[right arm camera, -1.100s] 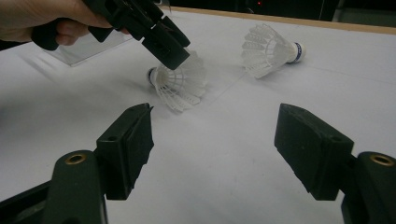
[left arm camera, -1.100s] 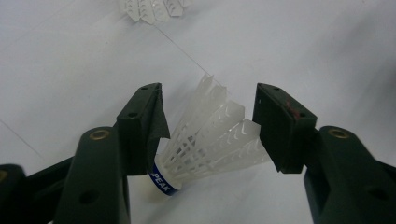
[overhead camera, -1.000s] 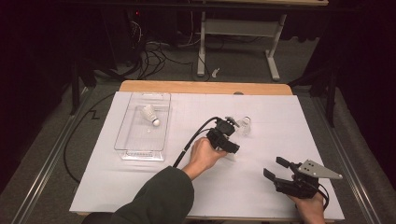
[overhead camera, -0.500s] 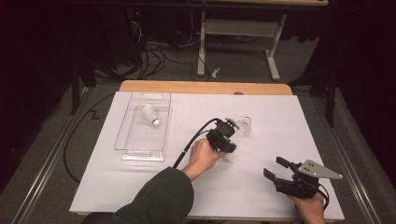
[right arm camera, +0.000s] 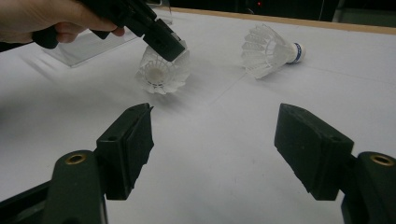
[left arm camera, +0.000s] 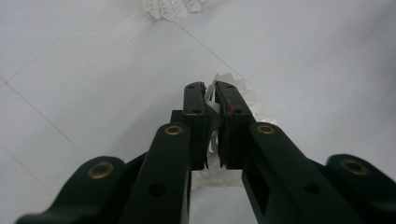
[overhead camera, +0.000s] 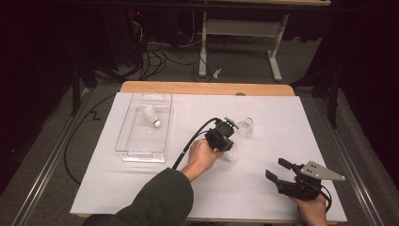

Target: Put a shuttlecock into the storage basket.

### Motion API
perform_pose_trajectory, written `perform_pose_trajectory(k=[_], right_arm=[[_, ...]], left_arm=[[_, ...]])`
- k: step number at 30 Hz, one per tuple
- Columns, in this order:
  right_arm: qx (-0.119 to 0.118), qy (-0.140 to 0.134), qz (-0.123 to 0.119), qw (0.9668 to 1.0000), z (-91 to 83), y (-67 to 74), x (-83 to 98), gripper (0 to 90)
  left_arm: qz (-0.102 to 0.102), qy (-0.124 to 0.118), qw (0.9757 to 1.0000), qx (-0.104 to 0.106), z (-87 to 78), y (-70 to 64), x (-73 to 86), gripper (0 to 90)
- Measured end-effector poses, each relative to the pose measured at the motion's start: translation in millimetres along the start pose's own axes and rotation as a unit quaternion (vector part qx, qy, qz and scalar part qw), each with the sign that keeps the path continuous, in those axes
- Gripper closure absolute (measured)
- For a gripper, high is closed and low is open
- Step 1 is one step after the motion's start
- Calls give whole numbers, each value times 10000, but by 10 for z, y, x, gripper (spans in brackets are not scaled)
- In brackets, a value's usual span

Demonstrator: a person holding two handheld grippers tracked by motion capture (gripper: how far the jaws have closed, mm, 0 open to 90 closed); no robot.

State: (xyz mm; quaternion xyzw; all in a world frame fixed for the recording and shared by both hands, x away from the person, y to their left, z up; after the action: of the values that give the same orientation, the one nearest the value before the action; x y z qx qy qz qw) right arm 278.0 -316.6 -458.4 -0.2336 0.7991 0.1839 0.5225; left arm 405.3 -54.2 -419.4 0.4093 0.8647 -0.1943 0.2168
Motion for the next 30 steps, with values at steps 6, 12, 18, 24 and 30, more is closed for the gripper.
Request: perform_pose_trajectory(k=[6,12,18,24,30], right_arm=[[-1,4,-6,10000,2,1,0,283],[-6,5,-12,10000,3,2,0,284],[0,11,-7,10000,5,4,0,283],[5,11,-7,10000,6,3,-1,284],[6,11,-4,10000,5,3,0,283]], left_arm=[[-1,-18,10000,5,-62,33,10,870],[23,-180,9998,-31,-166,58,18,880],[-18,-180,9998,11,-245,109,51,885],[-55,-219,9997,109,-325,164,84,888],[-2,-466,9988,171,-388,163,96,889]])
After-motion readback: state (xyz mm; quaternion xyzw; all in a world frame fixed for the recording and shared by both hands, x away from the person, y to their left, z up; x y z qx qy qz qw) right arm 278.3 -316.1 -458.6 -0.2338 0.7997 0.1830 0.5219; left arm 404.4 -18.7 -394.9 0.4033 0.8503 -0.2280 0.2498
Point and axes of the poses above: each handheld gripper's, and its own axes: z roughly forward along the jaws, x roughly out of its underside, y roughly to its left, the point moved 1 cm from there along z, roughly forward along the jaws, and after that the axes turned 5 degrees about x, right-handed, at the moved point
